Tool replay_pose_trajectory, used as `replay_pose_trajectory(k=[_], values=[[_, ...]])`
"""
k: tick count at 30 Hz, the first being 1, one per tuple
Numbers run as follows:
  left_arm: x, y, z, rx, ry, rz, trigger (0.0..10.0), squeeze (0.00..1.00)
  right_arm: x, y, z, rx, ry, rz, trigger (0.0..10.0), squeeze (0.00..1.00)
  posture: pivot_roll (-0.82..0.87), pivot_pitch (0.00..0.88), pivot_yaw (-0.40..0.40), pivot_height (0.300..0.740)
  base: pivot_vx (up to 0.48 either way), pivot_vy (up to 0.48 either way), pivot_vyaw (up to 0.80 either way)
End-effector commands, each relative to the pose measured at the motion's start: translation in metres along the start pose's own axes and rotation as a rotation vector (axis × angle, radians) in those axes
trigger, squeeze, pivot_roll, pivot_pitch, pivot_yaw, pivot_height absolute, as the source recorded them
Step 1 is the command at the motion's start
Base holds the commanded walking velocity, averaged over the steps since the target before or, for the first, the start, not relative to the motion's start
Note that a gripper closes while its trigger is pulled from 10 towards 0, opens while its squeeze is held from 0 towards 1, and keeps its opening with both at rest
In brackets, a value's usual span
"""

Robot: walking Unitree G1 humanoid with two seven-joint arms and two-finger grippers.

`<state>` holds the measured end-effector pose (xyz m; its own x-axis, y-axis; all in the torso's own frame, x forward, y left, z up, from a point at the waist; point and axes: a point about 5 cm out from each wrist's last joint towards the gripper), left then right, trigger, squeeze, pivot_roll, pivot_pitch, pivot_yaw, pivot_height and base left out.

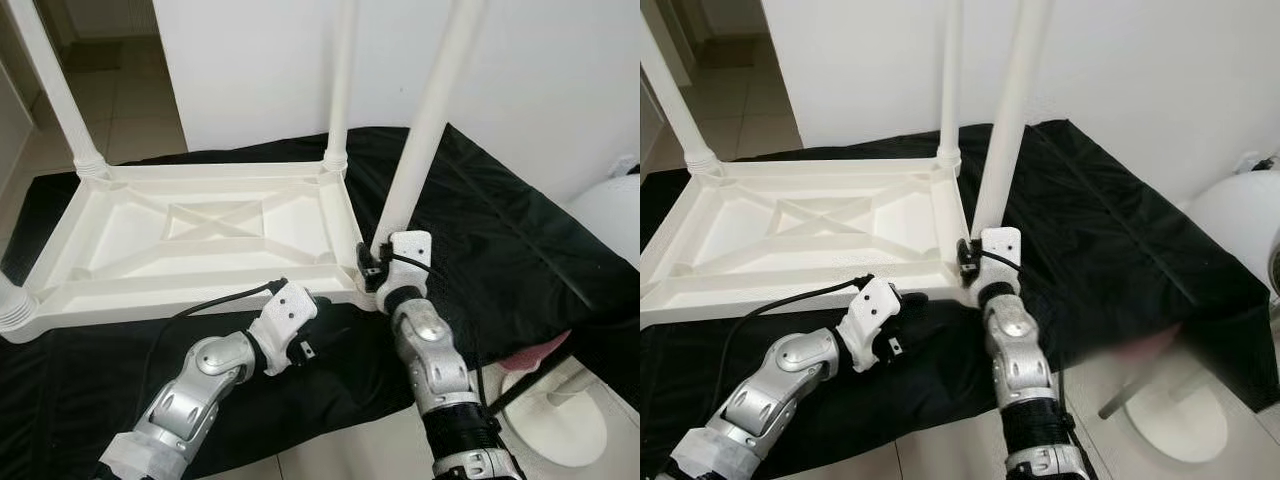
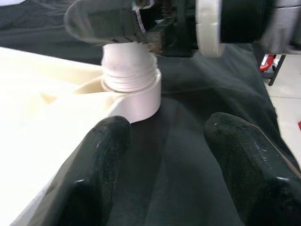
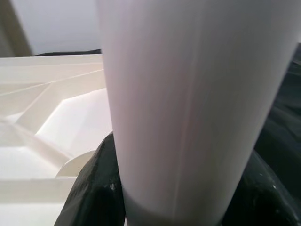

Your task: Building children table

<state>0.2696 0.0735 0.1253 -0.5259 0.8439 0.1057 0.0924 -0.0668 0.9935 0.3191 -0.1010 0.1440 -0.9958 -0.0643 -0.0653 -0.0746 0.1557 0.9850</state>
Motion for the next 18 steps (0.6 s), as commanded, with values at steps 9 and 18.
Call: replay_pose_trajectory(k=[9,18], values=[[0.001,-0.003,0.005,0.013,0.031,-0.01,10.0,0.0,0.007,-0.005,-0.006,-0.019,0.029,0.017,10.0,1.0,-0.09,0.021,0.005,0.74,0.0,0.0,0.0],[0.004,-0.003,0.006,0.011,0.03,-0.01,10.0,0.0,0.007,0.001,-0.023,0.024,0.184,-0.042,10.0,0.0,-0.09,0.016,0.0,0.74,0.0,0.0,0.0]])
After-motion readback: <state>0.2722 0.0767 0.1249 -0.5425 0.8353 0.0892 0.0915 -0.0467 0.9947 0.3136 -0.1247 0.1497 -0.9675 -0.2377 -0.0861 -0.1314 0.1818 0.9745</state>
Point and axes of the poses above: a point about 5 cm out from each wrist's last joint towards the gripper, its own x axis pointing back from the gripper into the wrist, its own y axis along the axis of the wrist's last joint, z = x × y, and after that the axes turned 13 degrees about x, right-handed
